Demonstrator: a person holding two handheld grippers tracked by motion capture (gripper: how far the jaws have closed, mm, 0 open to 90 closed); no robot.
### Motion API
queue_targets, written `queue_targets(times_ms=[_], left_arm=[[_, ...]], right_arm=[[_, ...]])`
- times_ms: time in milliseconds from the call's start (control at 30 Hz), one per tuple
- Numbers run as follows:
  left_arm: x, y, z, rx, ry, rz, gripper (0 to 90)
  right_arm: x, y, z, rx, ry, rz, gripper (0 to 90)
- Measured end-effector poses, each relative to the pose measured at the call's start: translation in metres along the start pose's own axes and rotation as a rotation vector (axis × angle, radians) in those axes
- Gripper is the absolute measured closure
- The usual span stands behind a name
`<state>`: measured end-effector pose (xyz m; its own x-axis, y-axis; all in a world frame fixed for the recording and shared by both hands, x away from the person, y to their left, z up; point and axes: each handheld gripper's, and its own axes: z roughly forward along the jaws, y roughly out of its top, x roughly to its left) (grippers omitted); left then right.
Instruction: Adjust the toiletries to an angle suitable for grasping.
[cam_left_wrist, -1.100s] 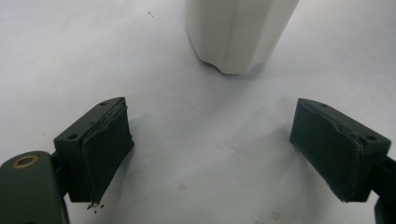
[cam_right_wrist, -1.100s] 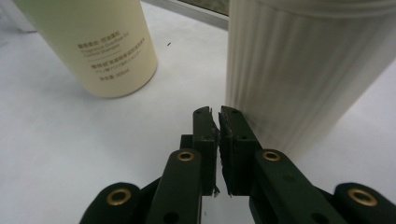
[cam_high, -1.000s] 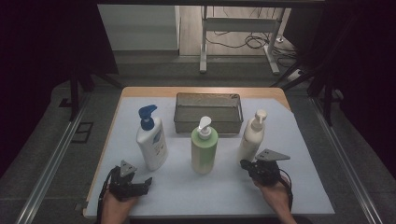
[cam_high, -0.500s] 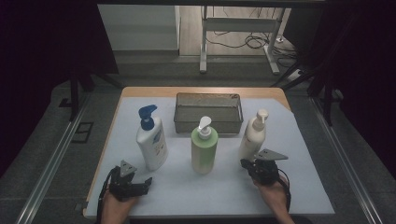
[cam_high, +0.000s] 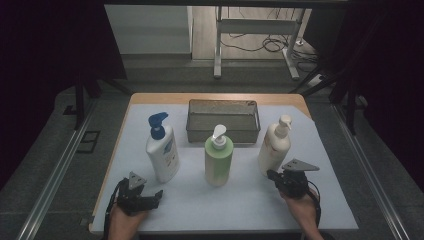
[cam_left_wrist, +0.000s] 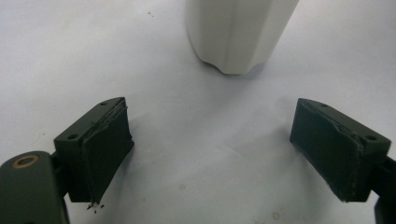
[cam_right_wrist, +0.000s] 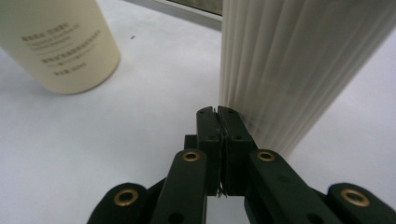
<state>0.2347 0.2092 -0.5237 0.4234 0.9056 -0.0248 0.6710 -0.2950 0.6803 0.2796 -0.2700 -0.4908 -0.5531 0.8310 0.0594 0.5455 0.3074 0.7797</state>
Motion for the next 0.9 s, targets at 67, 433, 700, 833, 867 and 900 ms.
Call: queue_targets(times_ms=[67,433,700,833,867,900], left_arm=[[0.000,0.000,0.000,0.000,0.000,0.000,12.0],[0.000,0.000,0.000,0.000,0.000,0.000,12.0],[0.000,0.000,0.000,0.000,0.000,-0.001,12.0],[0.000,0.000,0.000,0.000,0.000,0.000,12.0],[0.000,0.000,0.000,0.000,0.000,0.000,12.0],[0.000,0.000,0.000,0.000,0.000,-0.001,12.0]], right_arm=[[-0.003,-0.001,-0.002,0.001,-0.006,0.006,87.5],[-0.023,-0.004,-0.006,0.005,-0.060,0.033,86.8],[-0.025,-0.004,-0.007,0.008,-0.048,0.040,81.9],[-0.023,-0.001,-0.015,-0.005,-0.024,0.037,78.7],[-0.023,-0.001,-0.016,-0.007,-0.026,0.035,77.3],[-0.023,0.001,-0.019,-0.007,-0.021,0.038,75.7]])
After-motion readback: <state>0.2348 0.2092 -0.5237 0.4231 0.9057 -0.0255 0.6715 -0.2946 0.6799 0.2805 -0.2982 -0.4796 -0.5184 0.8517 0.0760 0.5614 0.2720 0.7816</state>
